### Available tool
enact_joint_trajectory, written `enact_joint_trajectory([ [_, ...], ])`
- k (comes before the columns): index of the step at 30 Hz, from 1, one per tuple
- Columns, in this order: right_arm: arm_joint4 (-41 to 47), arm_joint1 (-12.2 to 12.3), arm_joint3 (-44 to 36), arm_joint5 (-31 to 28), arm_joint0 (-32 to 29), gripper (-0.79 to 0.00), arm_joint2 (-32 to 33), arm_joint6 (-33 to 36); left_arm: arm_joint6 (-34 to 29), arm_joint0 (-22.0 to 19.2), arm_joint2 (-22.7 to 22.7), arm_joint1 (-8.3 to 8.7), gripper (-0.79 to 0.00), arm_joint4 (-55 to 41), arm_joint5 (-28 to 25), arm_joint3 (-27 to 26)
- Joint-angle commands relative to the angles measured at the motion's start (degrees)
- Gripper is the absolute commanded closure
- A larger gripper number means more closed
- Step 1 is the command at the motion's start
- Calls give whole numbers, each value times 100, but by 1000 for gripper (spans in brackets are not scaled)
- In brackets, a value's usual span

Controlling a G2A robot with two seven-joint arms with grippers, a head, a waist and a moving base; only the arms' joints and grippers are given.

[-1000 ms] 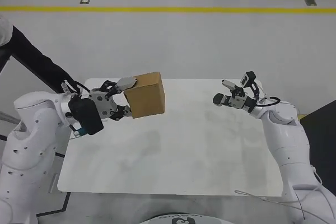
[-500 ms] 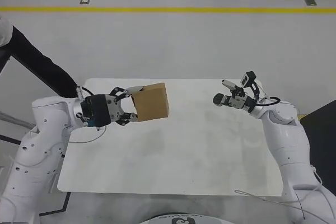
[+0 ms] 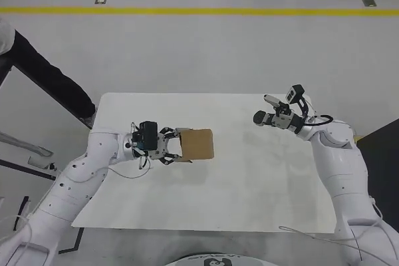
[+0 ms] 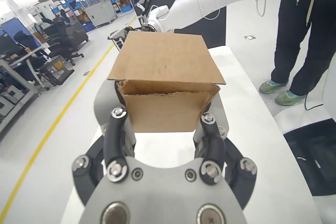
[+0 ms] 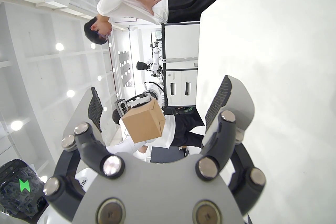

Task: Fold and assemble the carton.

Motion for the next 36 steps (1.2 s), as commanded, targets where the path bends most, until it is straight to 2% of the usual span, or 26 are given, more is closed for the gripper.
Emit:
enact_joint_trajectory([
  [1, 0, 0, 0, 0, 0, -785, 0, 0, 6, -106, 163, -34, 0, 58, 20, 159],
  [10, 0, 0, 0, 0, 0, -785, 0, 0, -16, -168, 224, -50, 0, 104, 57, 201],
  [12, 0, 0, 0, 0, 0, -785, 0, 0, -240, -132, 345, -57, 0, 213, -9, 80],
  [15, 0, 0, 0, 0, 0, -785, 0, 0, -467, -204, 579, -119, 0, 172, -9, 392],
  [21, 0, 0, 0, 0, 0, -785, 0, 0, -332, -596, 1278, -400, 0, -88, 131, 1352],
  [28, 0, 0, 0, 0, 0, -785, 0, 0, 221, -1125, 2046, -809, 0, -248, 267, 2366],
  [35, 0, 0, 0, 0, 0, -785, 0, 0, 687, -1529, 2590, -1199, 0, -257, 513, 3399],
  [36, 0, 0, 0, 0, 0, -785, 0, 0, 687, -1529, 2590, -1199, 0, -257, 513, 3399],
])
